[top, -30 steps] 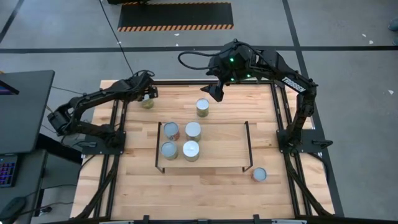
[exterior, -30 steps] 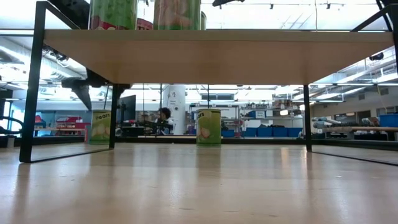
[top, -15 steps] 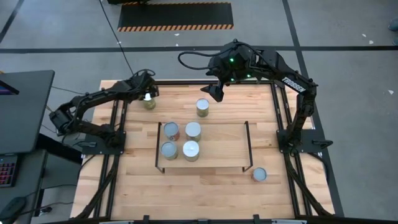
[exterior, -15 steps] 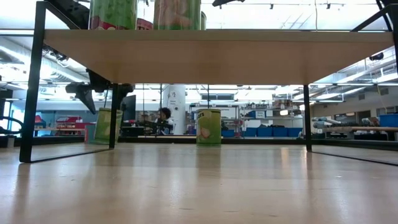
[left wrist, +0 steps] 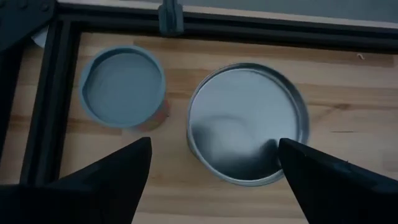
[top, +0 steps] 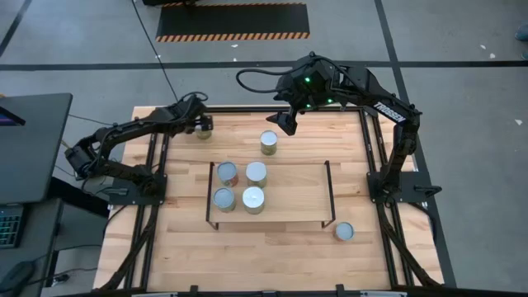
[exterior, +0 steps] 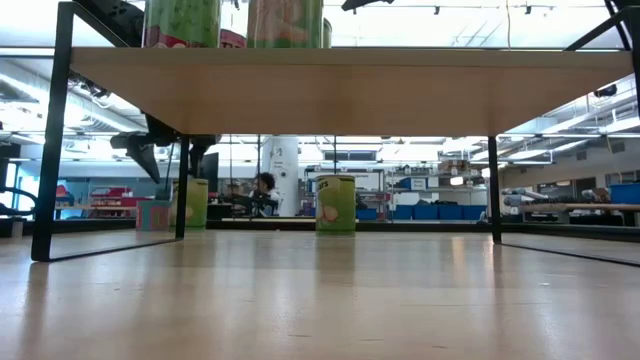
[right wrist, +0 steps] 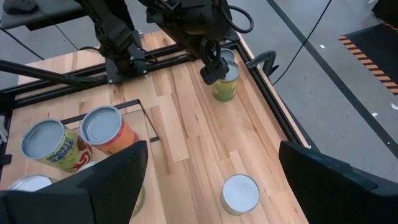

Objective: Pick and place cans onto a shelf
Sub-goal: Put the left canned pears on the shelf

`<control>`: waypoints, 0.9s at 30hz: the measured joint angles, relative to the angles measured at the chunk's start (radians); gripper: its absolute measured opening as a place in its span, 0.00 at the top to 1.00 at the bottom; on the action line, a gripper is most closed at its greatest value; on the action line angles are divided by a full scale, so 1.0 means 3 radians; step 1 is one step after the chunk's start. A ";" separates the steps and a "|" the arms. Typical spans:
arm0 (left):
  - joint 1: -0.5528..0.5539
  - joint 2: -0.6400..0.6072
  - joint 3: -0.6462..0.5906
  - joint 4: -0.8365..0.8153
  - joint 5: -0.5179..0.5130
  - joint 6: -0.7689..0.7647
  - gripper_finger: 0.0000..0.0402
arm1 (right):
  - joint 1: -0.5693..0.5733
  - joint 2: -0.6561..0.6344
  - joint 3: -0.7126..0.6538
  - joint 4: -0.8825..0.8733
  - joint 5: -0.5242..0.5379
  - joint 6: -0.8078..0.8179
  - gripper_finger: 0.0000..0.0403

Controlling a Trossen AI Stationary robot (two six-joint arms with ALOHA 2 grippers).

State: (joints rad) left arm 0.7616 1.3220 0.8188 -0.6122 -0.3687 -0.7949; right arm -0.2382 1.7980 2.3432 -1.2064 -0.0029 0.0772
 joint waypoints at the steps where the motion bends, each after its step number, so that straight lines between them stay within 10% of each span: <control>1: 0.0000 0.0000 -0.0001 0.0013 0.0000 0.0021 0.11 | 0.0000 0.0000 0.0000 -0.0001 0.0000 -0.0002 0.08; 27: 0.0178 0.0234 0.0008 0.0603 0.0256 0.0596 0.11 | 0.0001 0.0000 0.0000 -0.0004 0.0001 0.0172 0.08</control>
State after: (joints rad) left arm 0.8150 1.3922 0.8211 -0.4313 -0.2919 -0.6162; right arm -0.2379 1.7981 2.3432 -1.2076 -0.0025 0.1287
